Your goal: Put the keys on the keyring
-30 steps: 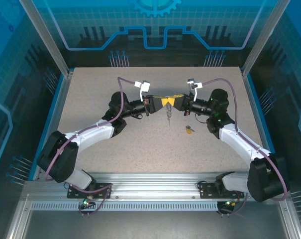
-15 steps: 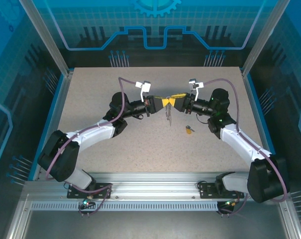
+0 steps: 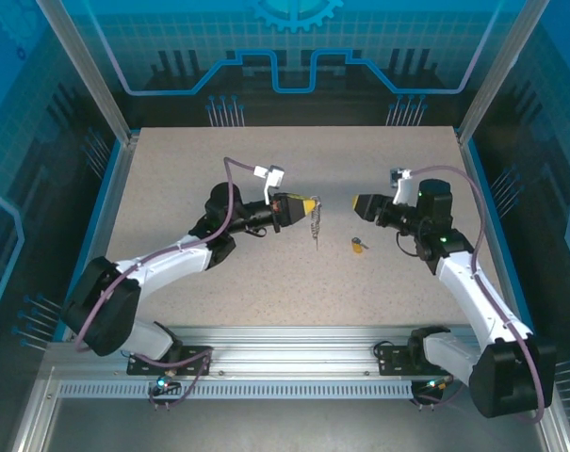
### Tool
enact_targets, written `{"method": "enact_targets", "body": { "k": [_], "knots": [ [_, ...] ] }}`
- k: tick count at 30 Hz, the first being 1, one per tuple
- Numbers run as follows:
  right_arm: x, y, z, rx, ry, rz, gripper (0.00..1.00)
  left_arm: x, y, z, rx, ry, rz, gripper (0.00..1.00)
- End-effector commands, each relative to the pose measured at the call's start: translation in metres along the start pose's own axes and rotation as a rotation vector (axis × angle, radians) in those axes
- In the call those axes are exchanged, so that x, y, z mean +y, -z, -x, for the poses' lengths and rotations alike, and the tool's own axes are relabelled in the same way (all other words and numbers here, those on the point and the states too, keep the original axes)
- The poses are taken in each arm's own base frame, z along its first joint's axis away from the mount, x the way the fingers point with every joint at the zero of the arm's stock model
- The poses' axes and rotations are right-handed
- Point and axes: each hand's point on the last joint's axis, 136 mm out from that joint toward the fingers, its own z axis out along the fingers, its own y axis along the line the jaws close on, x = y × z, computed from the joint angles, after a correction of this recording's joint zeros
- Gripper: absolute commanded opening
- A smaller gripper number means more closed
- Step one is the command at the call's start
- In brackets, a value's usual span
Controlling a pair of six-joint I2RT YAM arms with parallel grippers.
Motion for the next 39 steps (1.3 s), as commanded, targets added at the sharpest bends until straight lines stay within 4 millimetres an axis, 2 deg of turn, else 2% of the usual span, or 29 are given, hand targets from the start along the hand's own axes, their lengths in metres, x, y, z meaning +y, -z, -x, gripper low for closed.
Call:
{"method": "enact_targets", "body": {
  "k": [1,6,10,20,24,27,30,33,35,36,39],
  "knots": [
    [-0.062,0.000,-0.049,0.155,-0.072,-0.260,0.54,-0.009,0.008,0.003,-0.013,-0.072,0.008,0.00],
    [-0.103,-0.019,-0.082,0.303,-0.126,-0.399,0.50,-0.009,0.013,0.000,-0.033,-0.073,0.015,0.00],
    [-0.120,-0.036,-0.104,0.377,-0.161,-0.436,0.49,-0.010,0.017,0.000,-0.039,-0.080,0.022,0.00],
    [-0.133,-0.063,-0.131,0.464,-0.185,-0.472,0.48,-0.013,0.021,-0.002,-0.033,-0.099,0.026,0.00],
    [-0.132,-0.073,-0.136,0.478,-0.190,-0.465,0.48,-0.013,0.021,-0.001,-0.033,-0.105,0.025,0.00],
    [-0.123,-0.087,-0.136,0.490,-0.173,-0.433,0.45,-0.013,0.021,-0.002,-0.033,-0.103,0.026,0.00],
    [-0.099,-0.105,-0.136,0.511,-0.121,-0.357,0.43,-0.013,0.020,-0.001,-0.033,-0.103,0.024,0.00],
    [-0.053,-0.123,-0.126,0.502,-0.058,-0.181,0.38,-0.013,0.021,-0.001,-0.035,-0.103,0.025,0.00],
    [-0.027,-0.124,-0.114,0.447,-0.039,-0.072,0.37,-0.014,0.021,-0.001,-0.035,-0.104,0.024,0.00],
    [-0.018,-0.122,-0.101,0.403,-0.032,-0.041,0.38,-0.014,0.022,-0.001,-0.036,-0.105,0.026,0.00],
    [-0.029,-0.110,-0.092,0.369,-0.059,-0.087,0.39,-0.016,0.022,0.000,-0.038,-0.109,0.024,0.00]
  ]
}}
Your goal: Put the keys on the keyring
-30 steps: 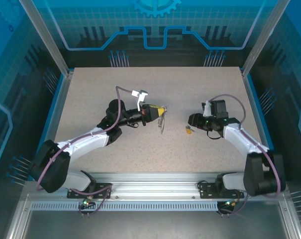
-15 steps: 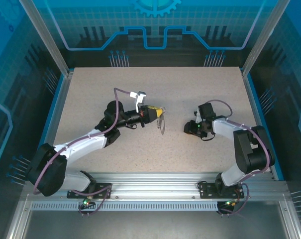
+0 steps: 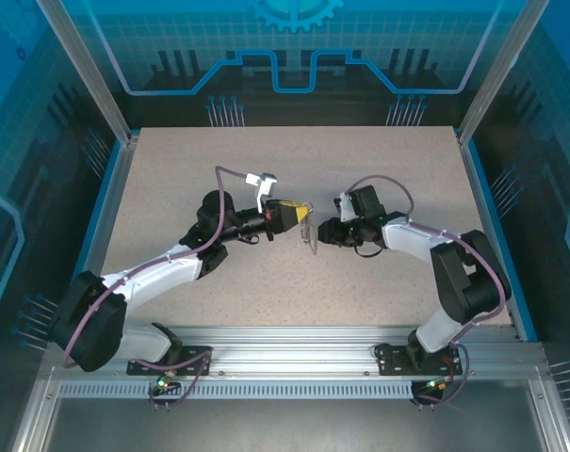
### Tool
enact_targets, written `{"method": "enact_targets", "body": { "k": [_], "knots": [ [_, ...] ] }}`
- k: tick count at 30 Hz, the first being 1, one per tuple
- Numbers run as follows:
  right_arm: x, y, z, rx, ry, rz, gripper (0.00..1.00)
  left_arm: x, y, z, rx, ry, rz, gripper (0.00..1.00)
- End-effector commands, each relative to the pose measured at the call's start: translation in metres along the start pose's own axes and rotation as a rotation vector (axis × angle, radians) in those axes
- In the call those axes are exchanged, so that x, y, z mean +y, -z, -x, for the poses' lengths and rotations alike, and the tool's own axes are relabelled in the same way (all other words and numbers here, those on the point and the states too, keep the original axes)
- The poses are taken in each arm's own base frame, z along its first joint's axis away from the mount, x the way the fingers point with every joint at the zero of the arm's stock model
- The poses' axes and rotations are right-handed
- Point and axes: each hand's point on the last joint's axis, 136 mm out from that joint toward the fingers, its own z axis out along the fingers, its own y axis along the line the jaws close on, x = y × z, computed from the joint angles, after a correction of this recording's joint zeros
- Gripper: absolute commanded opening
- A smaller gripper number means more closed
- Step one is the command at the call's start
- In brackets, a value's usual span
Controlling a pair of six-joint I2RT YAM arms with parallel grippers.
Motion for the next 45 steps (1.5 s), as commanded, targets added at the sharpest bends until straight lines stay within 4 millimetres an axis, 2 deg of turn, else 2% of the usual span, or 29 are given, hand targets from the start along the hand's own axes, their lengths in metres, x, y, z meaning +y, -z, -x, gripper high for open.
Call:
{"method": "enact_targets", "body": {
  "k": [1,5,12,17,26,45],
  "knots": [
    [0.007,0.021,0.024,-0.086,-0.009,0.053,0.39,-0.013,0.005,0.011,-0.038,-0.065,-0.018,0.00],
    [-0.016,0.022,0.027,-0.065,-0.046,-0.039,0.38,-0.012,0.005,0.011,-0.039,-0.061,-0.020,0.00],
    [-0.052,0.014,0.019,-0.019,-0.048,-0.214,0.38,-0.015,0.005,0.012,-0.041,-0.065,-0.024,0.00],
    [-0.067,0.010,0.016,-0.006,-0.040,-0.281,0.37,-0.014,0.005,0.011,-0.040,-0.062,-0.025,0.00],
    [-0.071,0.000,0.019,0.012,-0.028,-0.293,0.33,-0.013,0.005,0.010,-0.037,-0.060,-0.025,0.00],
    [-0.082,-0.004,0.011,0.045,-0.015,-0.333,0.16,-0.012,0.002,0.010,-0.038,-0.055,-0.033,0.00]
  ]
}}
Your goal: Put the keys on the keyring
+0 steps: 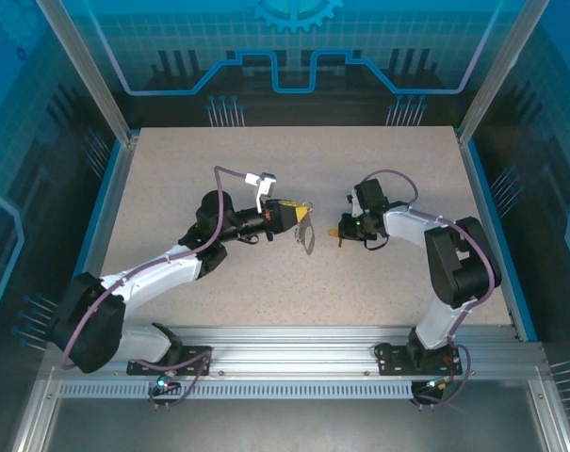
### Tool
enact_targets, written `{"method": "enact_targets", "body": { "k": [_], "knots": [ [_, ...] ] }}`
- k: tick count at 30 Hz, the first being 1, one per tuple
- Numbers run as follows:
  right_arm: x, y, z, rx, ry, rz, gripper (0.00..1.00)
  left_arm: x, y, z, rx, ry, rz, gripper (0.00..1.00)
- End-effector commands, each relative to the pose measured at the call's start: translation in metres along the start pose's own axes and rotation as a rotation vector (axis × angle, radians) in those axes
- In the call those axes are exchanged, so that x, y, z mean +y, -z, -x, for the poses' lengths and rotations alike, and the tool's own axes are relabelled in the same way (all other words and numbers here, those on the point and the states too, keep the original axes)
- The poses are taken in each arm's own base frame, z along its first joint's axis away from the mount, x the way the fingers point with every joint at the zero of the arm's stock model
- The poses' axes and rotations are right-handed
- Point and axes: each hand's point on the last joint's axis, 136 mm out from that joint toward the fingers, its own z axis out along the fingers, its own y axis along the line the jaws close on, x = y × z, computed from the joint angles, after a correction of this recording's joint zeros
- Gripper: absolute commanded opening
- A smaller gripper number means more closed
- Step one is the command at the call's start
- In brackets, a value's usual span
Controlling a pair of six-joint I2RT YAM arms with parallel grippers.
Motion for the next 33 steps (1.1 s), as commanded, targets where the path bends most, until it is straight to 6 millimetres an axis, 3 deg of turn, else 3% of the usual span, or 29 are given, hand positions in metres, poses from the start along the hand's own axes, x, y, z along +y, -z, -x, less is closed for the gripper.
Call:
{"method": "enact_targets", "body": {
  "k": [1,11,15,20,24,28,33],
  "knots": [
    [-0.003,-0.002,-0.003,0.019,0.010,-0.022,0.15,-0.010,0.001,0.008,-0.033,-0.051,-0.029,0.00],
    [-0.006,-0.006,-0.006,0.030,0.009,-0.029,0.09,-0.010,0.001,0.009,-0.036,-0.049,-0.030,0.00],
    [-0.006,-0.006,-0.007,0.031,0.011,-0.026,0.00,-0.010,0.001,0.009,-0.036,-0.050,-0.031,0.00],
    [-0.004,-0.001,-0.005,0.016,0.013,-0.010,0.00,-0.010,0.002,0.008,-0.034,-0.049,-0.032,0.00],
    [0.008,0.017,0.003,-0.039,0.000,0.069,0.00,-0.010,0.002,0.009,-0.035,-0.048,-0.031,0.00],
    [0.030,0.054,0.018,-0.149,0.016,0.190,0.00,-0.011,0.002,0.009,-0.035,-0.049,-0.031,0.00],
    [0.043,0.091,0.021,-0.229,0.035,0.287,0.00,-0.011,0.002,0.008,-0.034,-0.050,-0.033,0.00]
  ]
}}
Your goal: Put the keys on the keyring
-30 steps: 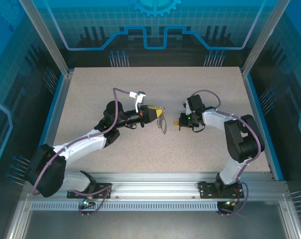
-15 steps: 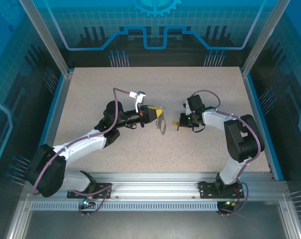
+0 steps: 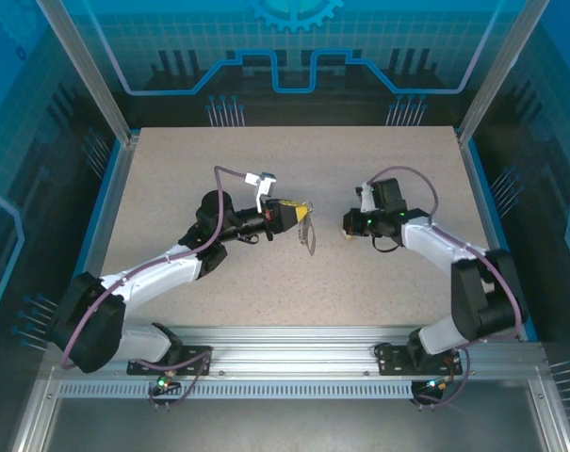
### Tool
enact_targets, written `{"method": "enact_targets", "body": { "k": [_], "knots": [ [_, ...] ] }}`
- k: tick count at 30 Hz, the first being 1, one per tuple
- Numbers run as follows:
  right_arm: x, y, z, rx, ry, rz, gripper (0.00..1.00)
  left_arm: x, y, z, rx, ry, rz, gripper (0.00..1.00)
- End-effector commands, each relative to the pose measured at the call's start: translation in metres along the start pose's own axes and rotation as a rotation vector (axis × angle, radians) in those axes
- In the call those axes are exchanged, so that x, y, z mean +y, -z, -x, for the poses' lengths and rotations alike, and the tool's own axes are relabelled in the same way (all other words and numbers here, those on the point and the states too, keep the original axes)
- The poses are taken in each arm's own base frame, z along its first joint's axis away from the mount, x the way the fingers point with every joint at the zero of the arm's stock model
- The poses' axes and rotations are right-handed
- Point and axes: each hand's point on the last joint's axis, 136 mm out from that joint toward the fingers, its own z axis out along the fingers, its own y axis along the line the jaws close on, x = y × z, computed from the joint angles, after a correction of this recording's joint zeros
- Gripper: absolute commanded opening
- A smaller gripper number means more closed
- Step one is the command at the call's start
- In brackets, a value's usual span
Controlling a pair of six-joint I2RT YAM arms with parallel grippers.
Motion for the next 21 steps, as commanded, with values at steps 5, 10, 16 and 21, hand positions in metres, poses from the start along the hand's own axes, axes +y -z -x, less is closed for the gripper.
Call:
{"method": "enact_targets", "body": {
  "k": [5,10,16,21],
  "knots": [
    [0.032,0.042,0.019,-0.121,0.028,0.190,0.00,-0.012,0.001,0.008,-0.027,-0.051,-0.039,0.00],
    [0.056,0.074,0.030,-0.205,0.075,0.302,0.00,-0.012,0.000,0.007,-0.008,-0.065,-0.040,0.00],
    [0.090,0.114,0.035,-0.298,0.174,0.438,0.00,-0.013,-0.003,0.007,0.022,-0.099,-0.037,0.00],
    [0.111,0.142,0.036,-0.358,0.243,0.506,0.00,-0.015,-0.004,0.009,0.028,-0.140,-0.039,0.00]
  ]
}}
